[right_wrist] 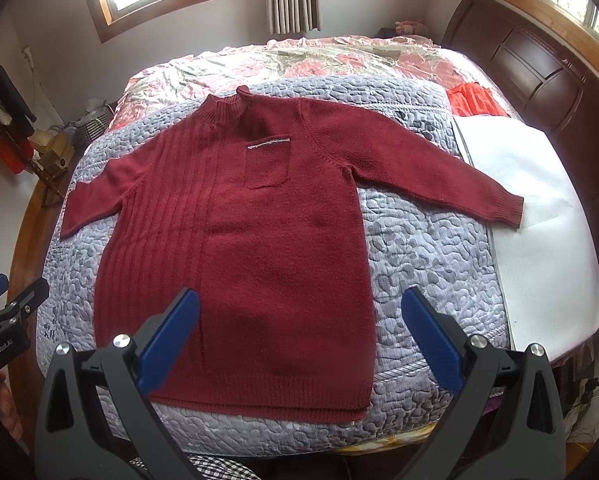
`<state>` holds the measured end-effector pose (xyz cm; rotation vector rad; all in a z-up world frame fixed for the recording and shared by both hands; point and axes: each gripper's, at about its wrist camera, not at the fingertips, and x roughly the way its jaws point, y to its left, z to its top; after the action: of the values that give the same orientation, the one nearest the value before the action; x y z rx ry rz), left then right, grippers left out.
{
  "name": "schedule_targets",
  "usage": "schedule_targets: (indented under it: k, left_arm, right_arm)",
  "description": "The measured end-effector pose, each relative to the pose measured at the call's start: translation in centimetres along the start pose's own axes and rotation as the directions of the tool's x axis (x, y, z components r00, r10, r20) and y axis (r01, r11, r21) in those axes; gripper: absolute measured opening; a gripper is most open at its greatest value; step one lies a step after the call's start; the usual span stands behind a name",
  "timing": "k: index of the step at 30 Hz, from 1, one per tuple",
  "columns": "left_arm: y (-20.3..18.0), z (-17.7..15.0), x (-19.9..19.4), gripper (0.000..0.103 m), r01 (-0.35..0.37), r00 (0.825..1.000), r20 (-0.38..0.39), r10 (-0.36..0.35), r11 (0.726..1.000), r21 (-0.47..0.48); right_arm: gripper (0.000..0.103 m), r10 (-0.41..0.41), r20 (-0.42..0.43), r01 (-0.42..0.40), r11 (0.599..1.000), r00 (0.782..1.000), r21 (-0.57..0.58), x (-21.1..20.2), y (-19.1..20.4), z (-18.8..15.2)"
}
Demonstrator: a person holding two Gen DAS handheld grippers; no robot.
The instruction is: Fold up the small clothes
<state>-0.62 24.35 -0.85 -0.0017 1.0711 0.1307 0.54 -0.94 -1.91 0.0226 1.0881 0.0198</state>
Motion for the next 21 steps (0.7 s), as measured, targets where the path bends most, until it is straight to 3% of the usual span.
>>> schedule_targets:
  k: [12,21]
  left_arm:
    - [-0.5,0.0,0.0,0.099,-0.005,1.0,-0.006,0.005,1.0,-0.002]
    - [-2.4,0.3,1.0,0.099,-0.017,1.0,-0.023,0.017,1.0,0.0]
  right_arm:
    - [0.1,0.006,-0.01,-0.006,1.0,1.0,0.005,0.4,-0.6,-0.1]
    - [0.1,0.02,-0.003,-0.019,0.999,1.0,0.031,2.0,-3.8,0.3]
